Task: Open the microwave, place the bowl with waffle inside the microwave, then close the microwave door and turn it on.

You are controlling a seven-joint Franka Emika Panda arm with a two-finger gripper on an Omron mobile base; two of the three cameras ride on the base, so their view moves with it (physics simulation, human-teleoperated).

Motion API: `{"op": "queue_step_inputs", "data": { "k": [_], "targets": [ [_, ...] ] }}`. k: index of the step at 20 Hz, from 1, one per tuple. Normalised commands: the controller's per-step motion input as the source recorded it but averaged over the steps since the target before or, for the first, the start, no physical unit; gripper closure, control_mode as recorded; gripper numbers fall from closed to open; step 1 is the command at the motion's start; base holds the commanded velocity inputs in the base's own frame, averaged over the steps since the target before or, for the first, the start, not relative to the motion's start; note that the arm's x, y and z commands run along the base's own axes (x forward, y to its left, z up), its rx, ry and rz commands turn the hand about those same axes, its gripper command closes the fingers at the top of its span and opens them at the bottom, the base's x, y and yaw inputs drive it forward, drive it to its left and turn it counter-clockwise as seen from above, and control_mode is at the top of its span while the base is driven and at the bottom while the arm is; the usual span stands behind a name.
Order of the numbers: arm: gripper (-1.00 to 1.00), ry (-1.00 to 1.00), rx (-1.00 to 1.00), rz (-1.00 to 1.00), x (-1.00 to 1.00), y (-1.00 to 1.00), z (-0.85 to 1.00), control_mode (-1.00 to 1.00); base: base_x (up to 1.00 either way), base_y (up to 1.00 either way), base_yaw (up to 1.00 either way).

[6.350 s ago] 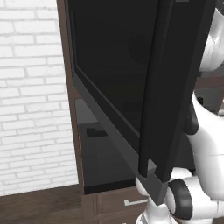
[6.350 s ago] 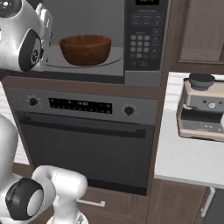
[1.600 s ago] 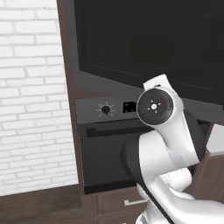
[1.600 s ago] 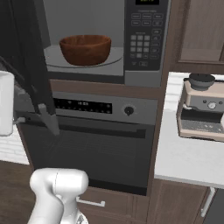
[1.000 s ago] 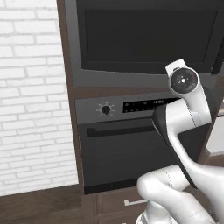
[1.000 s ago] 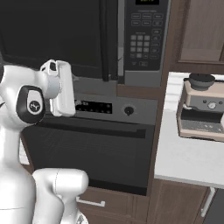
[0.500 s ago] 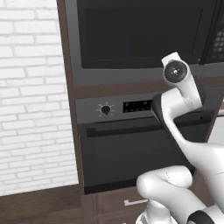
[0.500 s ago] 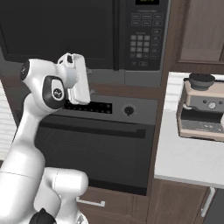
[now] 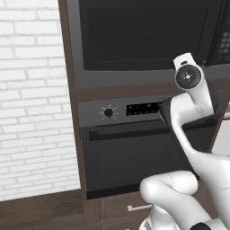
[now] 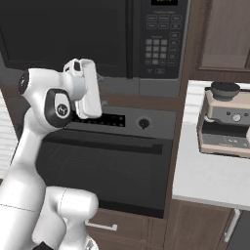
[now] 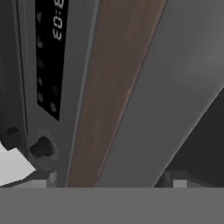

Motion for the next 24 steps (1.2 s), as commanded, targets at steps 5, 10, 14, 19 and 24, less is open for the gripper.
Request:
{"op": "queue_step_inputs", "data": {
  "k": [5,10,14,19,24],
  "targets": [
    [-1.0,-0.01,0.21,0.0,-1.0,-0.66,0.68,-1.0,0.0,0.0,0.0],
    [-1.0,-0.05,0.4,0.03,-0.68,-0.99,0.26,-1.0,0.0,0.0,0.0],
    [-1.0,-0.17,0.45,0.17,0.0,-1.0,0.05,-1.0,0.0,0.0,0.0],
    [-1.0,-0.12,0.29,0.2,0.56,-0.71,0.04,-1.0,0.0,0.0,0.0],
    [-1.0,-0.26,0.18,0.27,0.76,-0.03,-0.01,-1.0,0.0,0.0,0.0]
  ]
}}
